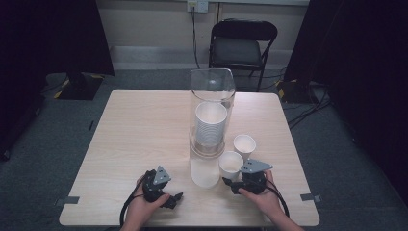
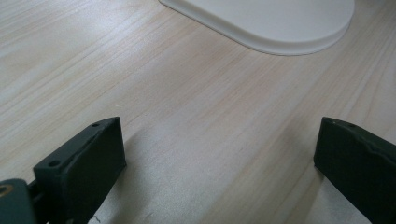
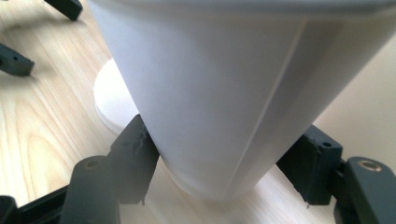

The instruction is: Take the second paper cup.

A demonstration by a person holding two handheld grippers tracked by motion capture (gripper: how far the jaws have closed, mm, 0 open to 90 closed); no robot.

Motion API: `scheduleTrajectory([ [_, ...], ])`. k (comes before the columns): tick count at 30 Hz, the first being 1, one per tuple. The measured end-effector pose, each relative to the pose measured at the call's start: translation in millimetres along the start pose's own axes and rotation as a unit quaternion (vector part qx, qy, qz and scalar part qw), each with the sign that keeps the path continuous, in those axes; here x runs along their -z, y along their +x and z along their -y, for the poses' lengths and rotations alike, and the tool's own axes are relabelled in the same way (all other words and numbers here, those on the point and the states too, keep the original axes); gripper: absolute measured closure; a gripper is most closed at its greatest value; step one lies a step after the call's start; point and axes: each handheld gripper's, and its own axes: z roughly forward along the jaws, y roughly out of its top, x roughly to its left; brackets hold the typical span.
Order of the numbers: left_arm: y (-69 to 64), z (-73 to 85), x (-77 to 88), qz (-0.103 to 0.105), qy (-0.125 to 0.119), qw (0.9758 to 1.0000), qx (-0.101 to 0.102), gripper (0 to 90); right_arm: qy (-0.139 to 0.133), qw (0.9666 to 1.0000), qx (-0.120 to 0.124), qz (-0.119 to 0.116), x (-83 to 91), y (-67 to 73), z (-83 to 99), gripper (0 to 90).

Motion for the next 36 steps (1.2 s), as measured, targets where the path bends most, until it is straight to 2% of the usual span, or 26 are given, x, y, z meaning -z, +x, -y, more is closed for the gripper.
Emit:
scheduleTrajectory([
  [6, 0.0, 0.0, 0.0, 0.000, 0.000, 1.0000, 0.000, 1.5, 0.023, 0.9997, 0.005, 0.011, 4.3, -8.7, 11.5, 33.4],
  [11, -0.1, 0.0, 0.0, 0.000, 0.000, 1.0000, 0.000, 1.5, 0.025, 0.9995, -0.003, 0.016, 4.5, -13.4, 12.8, 33.3],
  [23, 0.0, 0.0, 0.0, 0.000, 0.000, 1.0000, 0.000, 1.5, 0.051, 0.9984, -0.011, 0.023, 0.2, -17.1, 16.1, 32.2],
  [25, 0.0, 0.0, 0.0, 0.000, 0.000, 1.0000, 0.000, 1.5, 0.058, 0.9979, -0.014, 0.025, -1.3, -18.1, 17.7, 26.0],
  [30, 0.0, 0.0, 0.0, 0.000, 0.000, 1.0000, 0.000, 1.5, 0.060, 0.9977, -0.015, 0.028, 0.6, -17.6, 17.5, 23.0],
  [34, 0.0, 0.0, 0.0, 0.000, 0.000, 1.0000, 0.000, 1.5, 0.064, 0.9974, -0.026, 0.018, 4.3, -19.8, 18.0, 19.9],
  [36, 0.0, 0.0, 0.0, 0.000, 0.000, 1.0000, 0.000, 1.5, 0.066, 0.9974, -0.024, 0.015, 7.1, -21.7, 20.1, 19.5],
])
